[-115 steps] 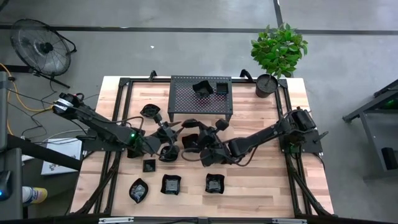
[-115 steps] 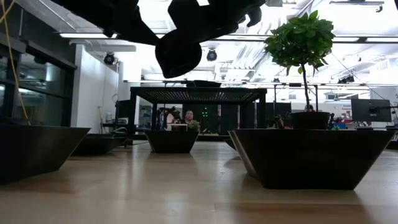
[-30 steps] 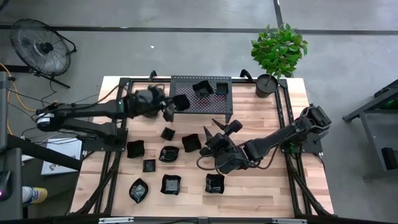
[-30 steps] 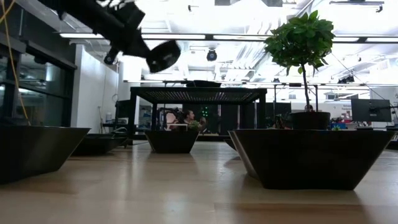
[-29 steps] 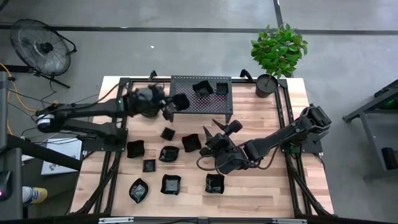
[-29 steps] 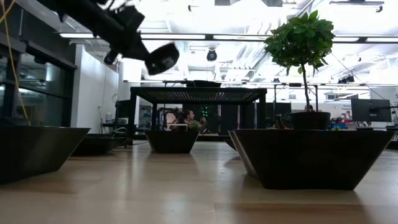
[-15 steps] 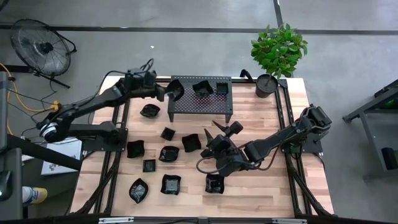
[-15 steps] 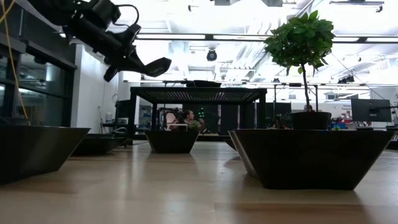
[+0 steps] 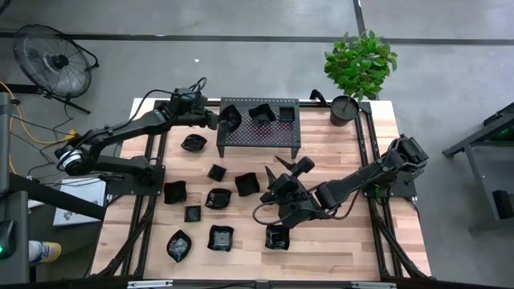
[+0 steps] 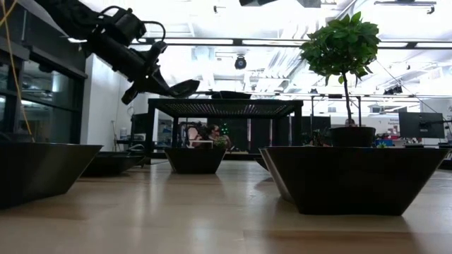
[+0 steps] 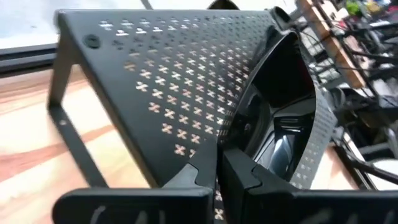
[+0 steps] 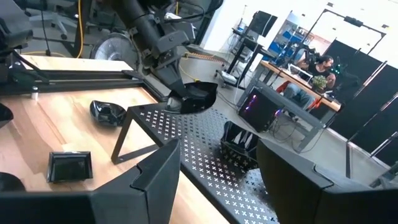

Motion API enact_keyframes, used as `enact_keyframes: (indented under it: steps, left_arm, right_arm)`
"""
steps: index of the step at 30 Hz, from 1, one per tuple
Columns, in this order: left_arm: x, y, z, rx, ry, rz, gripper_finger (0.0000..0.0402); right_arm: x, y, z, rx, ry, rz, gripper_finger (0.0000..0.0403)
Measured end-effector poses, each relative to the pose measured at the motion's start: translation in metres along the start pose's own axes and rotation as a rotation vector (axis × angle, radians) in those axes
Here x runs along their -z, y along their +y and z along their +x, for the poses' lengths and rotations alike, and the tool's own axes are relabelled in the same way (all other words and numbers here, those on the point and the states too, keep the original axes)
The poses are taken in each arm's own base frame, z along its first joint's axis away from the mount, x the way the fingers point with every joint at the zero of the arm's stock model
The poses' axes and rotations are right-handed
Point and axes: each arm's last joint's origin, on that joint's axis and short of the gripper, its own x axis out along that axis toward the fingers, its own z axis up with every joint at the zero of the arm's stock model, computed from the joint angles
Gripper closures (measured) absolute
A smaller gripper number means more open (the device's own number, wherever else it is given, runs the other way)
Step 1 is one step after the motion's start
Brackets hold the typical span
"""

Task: Pick & Place Mini shaped plates
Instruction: Put the leaf shaped plate on the shelf

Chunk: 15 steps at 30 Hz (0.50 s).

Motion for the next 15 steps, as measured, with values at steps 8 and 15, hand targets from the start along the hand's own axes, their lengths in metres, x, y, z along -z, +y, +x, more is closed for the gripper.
enact_keyframes:
  steps: [8, 15]
  left_arm:
    - [0.0043, 0.0051, 0.0038, -0.053, 0.035, -0.028, 0.0401]
    - [0.0016, 0.0038, 0.0037, -0.049, 0.002, -0.018, 0.0401]
  right_arm:
    - [0.0001, 0.0, 0.0, -0.001, 0.0, 0.002, 0.0194]
    - [0.0001, -0.0002, 0.0007, 0.001, 0.001, 0.001, 0.0194]
